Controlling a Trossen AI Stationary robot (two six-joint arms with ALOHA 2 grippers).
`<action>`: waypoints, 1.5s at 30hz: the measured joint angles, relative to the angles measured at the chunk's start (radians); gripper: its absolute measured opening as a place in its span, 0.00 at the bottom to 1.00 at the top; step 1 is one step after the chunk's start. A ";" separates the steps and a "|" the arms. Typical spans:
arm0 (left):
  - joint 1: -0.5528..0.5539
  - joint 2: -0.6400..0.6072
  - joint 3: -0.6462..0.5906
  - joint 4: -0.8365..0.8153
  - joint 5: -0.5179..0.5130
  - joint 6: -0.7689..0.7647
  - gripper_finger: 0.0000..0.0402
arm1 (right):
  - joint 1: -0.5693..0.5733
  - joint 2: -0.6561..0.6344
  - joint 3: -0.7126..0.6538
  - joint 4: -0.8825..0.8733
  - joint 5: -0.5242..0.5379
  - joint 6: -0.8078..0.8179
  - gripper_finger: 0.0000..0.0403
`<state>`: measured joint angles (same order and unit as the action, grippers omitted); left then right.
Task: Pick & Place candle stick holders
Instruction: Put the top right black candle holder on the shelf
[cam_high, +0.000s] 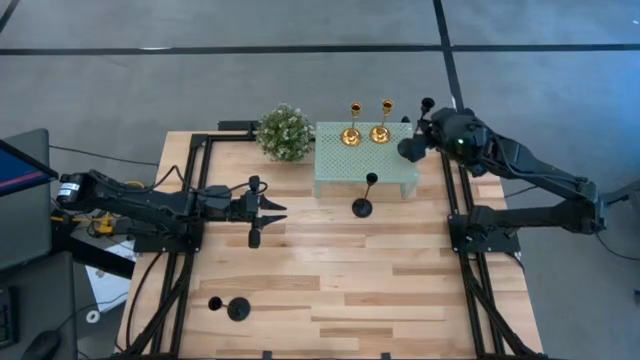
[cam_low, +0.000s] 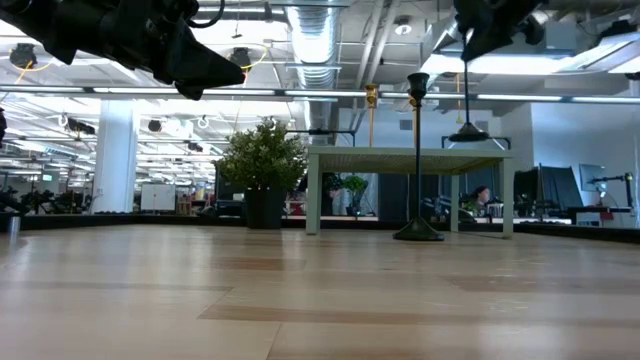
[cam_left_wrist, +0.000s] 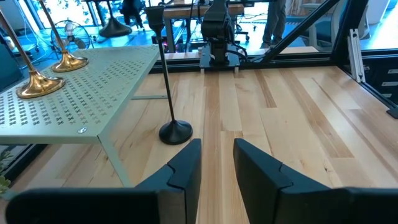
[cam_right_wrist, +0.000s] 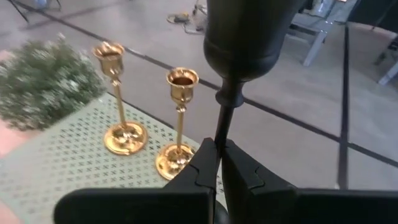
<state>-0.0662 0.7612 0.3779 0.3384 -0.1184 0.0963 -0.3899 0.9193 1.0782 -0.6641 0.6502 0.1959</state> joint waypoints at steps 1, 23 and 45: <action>0.000 0.000 0.000 0.000 0.000 0.000 0.24 | -0.008 0.013 0.000 0.000 0.000 -0.009 0.00; 0.000 0.000 0.000 0.000 0.000 0.000 0.24 | -0.161 0.109 0.000 0.119 -0.144 -0.076 0.00; 0.000 0.000 0.000 0.000 0.000 0.000 0.24 | -0.258 0.133 -0.021 0.148 -0.257 -0.093 0.00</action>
<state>-0.0662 0.7609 0.3779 0.3382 -0.1184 0.0963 -0.6481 1.0526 1.0576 -0.5163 0.3935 0.1027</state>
